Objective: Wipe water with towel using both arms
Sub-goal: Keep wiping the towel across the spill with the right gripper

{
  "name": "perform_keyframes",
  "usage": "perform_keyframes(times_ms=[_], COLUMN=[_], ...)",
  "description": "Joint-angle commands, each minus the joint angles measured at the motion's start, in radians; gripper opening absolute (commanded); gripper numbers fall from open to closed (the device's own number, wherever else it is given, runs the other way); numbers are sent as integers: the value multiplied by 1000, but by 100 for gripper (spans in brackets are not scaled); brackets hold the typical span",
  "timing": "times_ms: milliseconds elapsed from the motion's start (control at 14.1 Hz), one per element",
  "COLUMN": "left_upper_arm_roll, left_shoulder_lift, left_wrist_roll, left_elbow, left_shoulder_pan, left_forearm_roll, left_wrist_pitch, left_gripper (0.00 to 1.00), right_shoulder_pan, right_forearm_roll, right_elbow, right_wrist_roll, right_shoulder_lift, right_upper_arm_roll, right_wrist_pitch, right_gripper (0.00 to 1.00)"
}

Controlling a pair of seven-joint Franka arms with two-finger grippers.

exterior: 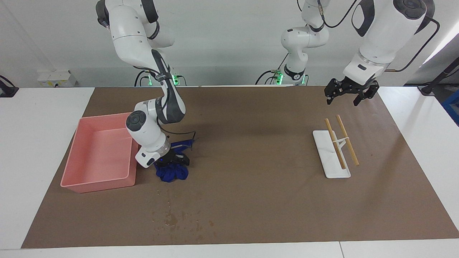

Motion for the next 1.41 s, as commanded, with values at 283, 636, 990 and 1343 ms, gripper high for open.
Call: perform_keyframes(times_ms=[283, 636, 990, 1343], left_upper_arm_roll=[2, 2, 2, 2], left_shoulder_lift=[-21, -21, -21, -22], left_wrist_roll=[7, 7, 7, 7], left_elbow=[-23, -23, -23, -23], left_shoulder_pan=[4, 4, 4, 4], left_forearm_roll=[-1, 1, -1, 1], left_wrist_pitch=[2, 2, 2, 2], left_gripper=[100, 100, 100, 100], right_shoulder_pan=[-23, 8, 8, 34], right_forearm_roll=[-184, -175, 39, 227], right_elbow=[101, 176, 204, 207], right_wrist_roll=[-70, -54, 92, 309], right_shoulder_lift=[107, 162, 151, 147], right_upper_arm_roll=[9, 12, 43, 54], right_wrist_pitch=[203, 220, 49, -37], right_gripper=[0, 0, 0, 0])
